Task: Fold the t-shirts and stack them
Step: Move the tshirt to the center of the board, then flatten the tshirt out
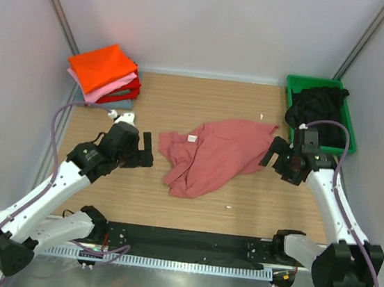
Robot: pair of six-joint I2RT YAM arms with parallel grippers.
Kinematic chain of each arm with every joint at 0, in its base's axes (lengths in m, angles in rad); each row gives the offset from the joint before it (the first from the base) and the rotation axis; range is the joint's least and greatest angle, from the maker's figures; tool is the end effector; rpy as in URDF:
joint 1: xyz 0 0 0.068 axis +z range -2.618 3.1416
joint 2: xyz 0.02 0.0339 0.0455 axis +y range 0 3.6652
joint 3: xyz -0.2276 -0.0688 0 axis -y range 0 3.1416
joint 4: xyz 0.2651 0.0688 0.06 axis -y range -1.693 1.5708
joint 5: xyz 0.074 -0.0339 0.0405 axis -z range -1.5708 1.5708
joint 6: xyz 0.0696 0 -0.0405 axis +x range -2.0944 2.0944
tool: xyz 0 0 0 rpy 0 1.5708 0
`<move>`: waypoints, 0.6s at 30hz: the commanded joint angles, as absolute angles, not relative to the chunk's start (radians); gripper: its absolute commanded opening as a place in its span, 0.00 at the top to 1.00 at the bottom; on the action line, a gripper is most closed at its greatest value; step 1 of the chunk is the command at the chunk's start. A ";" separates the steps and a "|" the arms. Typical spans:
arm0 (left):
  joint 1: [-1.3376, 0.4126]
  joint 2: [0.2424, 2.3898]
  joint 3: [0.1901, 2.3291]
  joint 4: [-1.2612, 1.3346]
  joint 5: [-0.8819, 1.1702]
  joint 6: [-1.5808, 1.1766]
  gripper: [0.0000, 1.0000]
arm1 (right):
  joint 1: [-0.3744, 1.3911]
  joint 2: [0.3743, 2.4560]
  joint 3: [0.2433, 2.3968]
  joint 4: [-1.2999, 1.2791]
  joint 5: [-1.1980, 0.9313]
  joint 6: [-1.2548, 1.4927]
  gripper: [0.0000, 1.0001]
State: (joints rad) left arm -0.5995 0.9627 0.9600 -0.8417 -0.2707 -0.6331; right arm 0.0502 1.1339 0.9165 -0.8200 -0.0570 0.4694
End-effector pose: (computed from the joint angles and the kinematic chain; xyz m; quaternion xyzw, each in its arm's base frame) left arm 0.2160 -0.1251 0.2541 -0.0635 0.9253 -0.1005 0.3602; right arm 0.2679 0.0174 0.1976 0.1933 0.9447 0.0942 0.2475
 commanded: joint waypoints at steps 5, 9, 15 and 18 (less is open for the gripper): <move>-0.607 0.876 0.772 -0.700 -0.151 -0.821 0.07 | 0.136 0.913 0.795 -0.712 -0.138 0.532 0.00; -0.681 0.972 0.741 -0.542 -0.167 -0.838 0.09 | 0.187 0.907 0.758 -0.667 -0.169 0.592 0.00; -0.816 1.335 0.972 -0.498 -0.317 -0.750 0.11 | 0.239 0.937 0.765 -0.646 -0.147 0.592 0.00; -0.854 1.518 1.149 -0.579 -0.399 -0.715 0.11 | 0.241 0.940 0.778 -0.653 -0.140 0.580 0.00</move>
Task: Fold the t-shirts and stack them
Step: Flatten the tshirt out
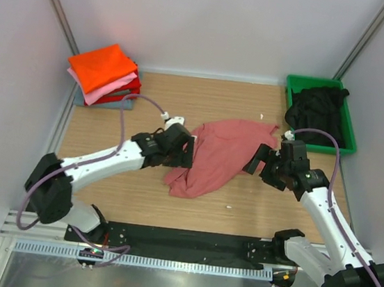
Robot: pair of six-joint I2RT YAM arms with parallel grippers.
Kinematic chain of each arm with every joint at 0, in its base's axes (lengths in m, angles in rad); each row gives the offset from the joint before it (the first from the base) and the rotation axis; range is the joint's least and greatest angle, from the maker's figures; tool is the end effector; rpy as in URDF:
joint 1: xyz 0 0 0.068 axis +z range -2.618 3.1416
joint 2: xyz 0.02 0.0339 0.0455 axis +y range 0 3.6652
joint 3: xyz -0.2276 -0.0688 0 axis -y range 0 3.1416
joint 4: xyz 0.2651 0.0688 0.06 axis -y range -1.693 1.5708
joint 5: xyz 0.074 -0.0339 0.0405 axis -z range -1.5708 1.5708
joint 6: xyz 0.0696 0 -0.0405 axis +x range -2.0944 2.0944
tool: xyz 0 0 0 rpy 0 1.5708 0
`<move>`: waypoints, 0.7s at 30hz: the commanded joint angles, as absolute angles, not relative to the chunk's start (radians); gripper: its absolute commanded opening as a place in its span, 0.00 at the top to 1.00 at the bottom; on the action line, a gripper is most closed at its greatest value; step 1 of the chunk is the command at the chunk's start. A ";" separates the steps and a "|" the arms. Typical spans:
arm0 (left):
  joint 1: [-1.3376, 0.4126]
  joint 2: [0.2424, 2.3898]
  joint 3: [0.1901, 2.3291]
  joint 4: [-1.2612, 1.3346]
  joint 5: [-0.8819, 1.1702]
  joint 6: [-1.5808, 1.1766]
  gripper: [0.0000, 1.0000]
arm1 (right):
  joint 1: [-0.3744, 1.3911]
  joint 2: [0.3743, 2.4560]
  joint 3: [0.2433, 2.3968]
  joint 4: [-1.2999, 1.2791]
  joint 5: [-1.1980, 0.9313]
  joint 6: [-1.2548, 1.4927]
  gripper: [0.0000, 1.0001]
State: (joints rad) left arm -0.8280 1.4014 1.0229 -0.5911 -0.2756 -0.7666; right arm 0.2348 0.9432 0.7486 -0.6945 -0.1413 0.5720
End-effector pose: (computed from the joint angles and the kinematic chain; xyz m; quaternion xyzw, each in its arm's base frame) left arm 0.2371 -0.2302 0.1794 -0.0116 0.9469 -0.1182 0.2988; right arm 0.2390 0.0673 0.1944 0.1345 0.9308 0.1921 0.2806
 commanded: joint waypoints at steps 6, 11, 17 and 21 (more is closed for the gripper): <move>-0.879 1.750 1.370 -0.626 -0.482 -0.669 0.14 | 0.242 0.917 0.807 -0.687 -0.129 0.557 0.00; -0.891 1.923 1.511 -0.682 -0.558 -0.652 0.19 | 0.242 0.904 0.818 -0.701 -0.137 0.545 0.00; -0.894 2.037 1.606 -0.781 -0.667 -0.670 0.37 | 0.242 0.896 0.815 -0.712 -0.143 0.528 0.00; -0.896 2.040 1.629 -0.815 -0.718 -0.680 0.64 | 0.242 0.893 0.807 -0.710 -0.141 0.523 0.00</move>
State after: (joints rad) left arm -0.8894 2.0563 1.5879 -0.7620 -0.6102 -0.6724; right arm 0.2363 0.9138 0.7780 -0.7147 -0.1394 0.5442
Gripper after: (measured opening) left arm 0.437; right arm 0.996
